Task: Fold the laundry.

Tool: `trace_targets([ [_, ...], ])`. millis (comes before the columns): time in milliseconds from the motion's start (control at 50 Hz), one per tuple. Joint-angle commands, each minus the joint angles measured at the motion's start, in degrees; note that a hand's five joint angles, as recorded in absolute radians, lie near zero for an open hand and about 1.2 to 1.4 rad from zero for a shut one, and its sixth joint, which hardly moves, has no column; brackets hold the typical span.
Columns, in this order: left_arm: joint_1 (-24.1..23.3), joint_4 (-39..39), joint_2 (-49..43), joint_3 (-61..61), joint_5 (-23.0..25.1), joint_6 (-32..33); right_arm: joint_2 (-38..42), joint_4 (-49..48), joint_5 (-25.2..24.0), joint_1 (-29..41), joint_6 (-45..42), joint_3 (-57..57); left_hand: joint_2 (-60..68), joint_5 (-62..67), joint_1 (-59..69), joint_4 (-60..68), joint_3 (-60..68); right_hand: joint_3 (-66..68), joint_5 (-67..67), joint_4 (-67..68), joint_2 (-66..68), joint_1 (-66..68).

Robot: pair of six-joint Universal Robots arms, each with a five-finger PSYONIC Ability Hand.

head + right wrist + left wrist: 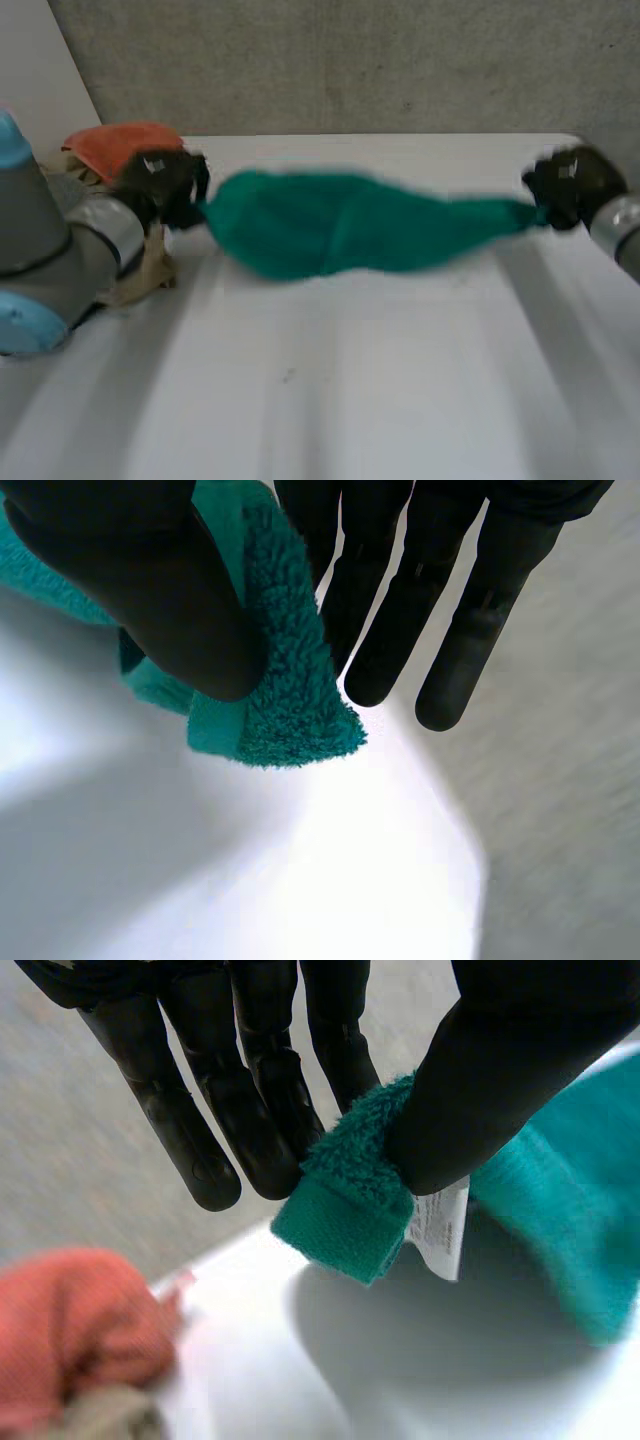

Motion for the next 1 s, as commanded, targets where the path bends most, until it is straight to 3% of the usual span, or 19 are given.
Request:
trace_targets([
  [20,-1.88,0.92,0.17,-10.23,3.87,2.78,-1.71,19.03,0.75,-5.89,-23.14,7.04,11.33,14.29,13.41,11.27,11.37,-16.55,-13.69,-17.0,-15.73,-11.69],
  [60,-2.24,1.27,0.52,-11.3,4.76,3.49,-2.41,18.54,0.84,-5.55,-21.86,6.77,11.33,14.29,13.41,11.27,11.37,-37.51,-34.64,-37.96,-36.68,-32.64],
  [80,-2.59,1.62,0.95,-12.08,5.2,4.27,-3.2,16.97,0.75,-4.33,-18.98,6.16,11.33,14.29,13.41,11.27,11.37,-54.77,-51.91,-55.23,-53.95,-49.91],
  [100,-2.68,1.8,1.22,-12.44,5.37,4.63,-3.73,15.73,0.75,-3.53,-16.95,5.81,11.33,14.29,13.41,11.27,11.37,-58.31,-55.45,-58.77,-57.49,-53.45],
  [260,-2.24,1.89,5.7,-13.32,4.85,5.78,-9.8,6.5,-1.09,3.41,-1.99,2.29,11.33,14.29,13.41,11.27,11.37,-58.31,-55.45,-58.77,-57.49,-53.45],
  [380,-1.98,1.72,10.62,-12.97,5.2,5.42,-3.83,3.51,-4.26,10.71,-1.81,-2.62,11.33,14.29,13.41,11.27,11.37,-58.31,-55.45,-58.77,-57.49,-53.45],
  [460,-2.59,1.63,15.36,-12.18,5.2,4.46,4.58,4.82,-6.62,15.27,-3.12,-9.55,11.33,14.29,13.41,11.27,11.37,-58.31,-55.45,-58.77,-57.49,-53.45],
  [600,-4.08,1.28,18.71,-11.39,5.2,3.84,17.61,11.14,-9.71,18.45,-2.42,-21.16,11.33,14.29,13.41,11.27,11.37,-46.56,-43.69,-47.01,-45.73,-41.69],
  [720,-4.09,0.93,19.06,-10.86,4.85,4.28,27.55,14.84,-6.37,19.68,-2.43,-29.78,11.33,14.29,13.41,11.27,11.37,-29.41,-26.55,-29.86,-28.59,-24.54],
  [840,-2.95,0.22,19.15,-10.6,4.67,3.93,28.18,13.7,-5.49,19.77,-1.11,-29.79,11.33,14.29,13.41,11.27,11.37,-8.75,-5.88,-9.2,-7.92,-3.88],
  [900,-2.42,0.22,19.33,-10.42,4.67,3.75,26.77,13.26,-5.67,19.59,0.38,-28.83,11.33,14.29,13.41,11.27,11.37,-5.51,-2.64,-5.96,-4.68,-0.64],
  [940,-2.15,0.22,19.33,-10.16,4.67,3.67,24.84,12.82,-6.28,19.24,1.7,-27.51,11.33,14.29,13.41,11.27,11.37,7.08,9.94,6.62,7.9,11.94],
  [980,-2.15,0.13,19.5,-9.98,4.67,3.58,23.43,12.38,-6.81,19.07,2.32,-26.28,11.33,14.29,13.41,11.27,11.37,5.46,8.32,5.0,6.28,10.32],
  [1000,-2.33,0.13,19.76,-9.89,4.76,3.4,21.94,11.95,-6.98,19.07,2.32,-24.97,11.33,14.29,13.41,11.27,11.37,-10.88,-8.02,-11.33,-10.06,-6.01],
])
